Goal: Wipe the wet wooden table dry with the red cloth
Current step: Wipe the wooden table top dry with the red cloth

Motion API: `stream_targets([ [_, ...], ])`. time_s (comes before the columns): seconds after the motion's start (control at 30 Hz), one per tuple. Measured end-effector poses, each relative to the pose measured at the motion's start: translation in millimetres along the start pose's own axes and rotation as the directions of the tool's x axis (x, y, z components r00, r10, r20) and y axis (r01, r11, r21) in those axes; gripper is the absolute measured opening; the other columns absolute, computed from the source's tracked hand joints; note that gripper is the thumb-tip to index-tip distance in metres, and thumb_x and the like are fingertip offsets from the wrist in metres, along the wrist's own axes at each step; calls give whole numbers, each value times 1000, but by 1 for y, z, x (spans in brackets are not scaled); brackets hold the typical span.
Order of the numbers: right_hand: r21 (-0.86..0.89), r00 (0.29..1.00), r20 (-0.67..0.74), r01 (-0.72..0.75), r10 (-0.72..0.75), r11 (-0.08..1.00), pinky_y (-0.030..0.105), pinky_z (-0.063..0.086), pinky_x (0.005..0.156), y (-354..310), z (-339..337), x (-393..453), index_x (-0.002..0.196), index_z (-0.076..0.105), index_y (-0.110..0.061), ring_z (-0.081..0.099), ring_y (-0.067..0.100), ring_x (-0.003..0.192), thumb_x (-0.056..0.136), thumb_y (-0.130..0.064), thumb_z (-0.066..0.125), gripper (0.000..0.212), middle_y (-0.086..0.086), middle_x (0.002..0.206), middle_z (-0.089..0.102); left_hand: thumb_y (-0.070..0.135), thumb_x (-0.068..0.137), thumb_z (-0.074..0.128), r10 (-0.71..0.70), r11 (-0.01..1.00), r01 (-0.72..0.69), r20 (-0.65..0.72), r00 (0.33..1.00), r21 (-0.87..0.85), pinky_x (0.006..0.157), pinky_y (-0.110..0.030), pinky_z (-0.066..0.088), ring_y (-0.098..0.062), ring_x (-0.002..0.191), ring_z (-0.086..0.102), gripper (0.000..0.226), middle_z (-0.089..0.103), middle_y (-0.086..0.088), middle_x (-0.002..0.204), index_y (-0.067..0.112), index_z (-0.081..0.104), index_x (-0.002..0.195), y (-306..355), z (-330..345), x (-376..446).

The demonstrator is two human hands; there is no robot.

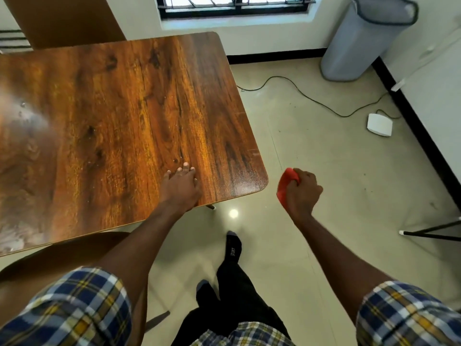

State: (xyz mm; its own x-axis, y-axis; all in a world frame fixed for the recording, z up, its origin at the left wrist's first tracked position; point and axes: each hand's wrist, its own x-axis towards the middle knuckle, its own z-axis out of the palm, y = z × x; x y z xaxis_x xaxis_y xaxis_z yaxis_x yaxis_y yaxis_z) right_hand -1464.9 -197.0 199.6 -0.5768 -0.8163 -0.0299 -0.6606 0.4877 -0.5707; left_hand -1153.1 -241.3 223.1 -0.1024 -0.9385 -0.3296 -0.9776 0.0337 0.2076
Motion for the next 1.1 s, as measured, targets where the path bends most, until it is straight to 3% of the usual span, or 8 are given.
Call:
stream_targets([
  [0.17,69,936,61,344,-348,936,24,29,92,-78,19,-1,140,68,-22,49,31,117,90,-12,59,52,1,145,60,32,104,37,18,993,-9,-74,997,120,117,-50,35,-27,117,66,42,68,-11,131,12,71,118,7,-7,14],
  [0.33,-140,656,402,733,-639,665,55,44,108,-92,67,5,144,65,-26,44,43,143,96,-42,64,50,-1,153,60,37,102,40,70,965,-57,-41,997,257,96,-44,50,-23,94,70,39,70,-7,107,16,73,106,10,-11,18],
  [0.43,-175,813,298,561,-500,809,47,50,91,-71,61,19,139,67,-30,49,41,136,94,-43,48,50,-3,149,63,35,101,41,94,963,-78,-51,994,257,90,-42,52,-22,88,69,38,70,-5,102,16,74,104,4,-11,18],
  [0.53,-7,972,190,146,-142,989,35,54,91,-53,34,29,110,71,-30,73,18,97,91,-20,39,38,-6,95,77,35,101,42,93,971,-72,-83,992,226,89,-42,52,-22,93,69,36,71,-5,109,17,73,108,0,-8,12],
  [0.6,129,965,181,-212,188,969,20,58,83,-42,20,32,94,69,-31,72,2,60,94,-12,38,36,-3,67,73,36,100,41,81,982,-63,-92,993,179,85,-41,55,-21,86,69,38,71,-5,102,17,73,103,1,-8,12],
  [0.67,262,953,107,-304,285,916,32,62,79,-40,11,35,87,73,-26,76,14,71,91,-13,39,36,-2,76,76,41,98,35,59,989,-45,-97,994,140,76,-39,58,-19,71,66,45,69,-3,87,19,73,91,3,-12,16],
  [0.9,216,969,73,214,-234,953,6,32,97,-106,49,41,142,66,-27,60,26,120,100,-13,58,45,4,138,68,27,98,49,50,999,-53,-235,971,-6,100,-50,50,-26,98,68,25,71,-8,111,14,67,109,5,-35,61],
  [1.1,-19,628,285,759,-724,651,51,48,104,-172,99,69,155,52,-20,43,38,138,101,-27,62,55,6,160,48,32,100,51,-39,999,42,-92,995,31,122,-51,34,-31,150,38,62,34,-17,165,8,39,155,10,-54,133],
])
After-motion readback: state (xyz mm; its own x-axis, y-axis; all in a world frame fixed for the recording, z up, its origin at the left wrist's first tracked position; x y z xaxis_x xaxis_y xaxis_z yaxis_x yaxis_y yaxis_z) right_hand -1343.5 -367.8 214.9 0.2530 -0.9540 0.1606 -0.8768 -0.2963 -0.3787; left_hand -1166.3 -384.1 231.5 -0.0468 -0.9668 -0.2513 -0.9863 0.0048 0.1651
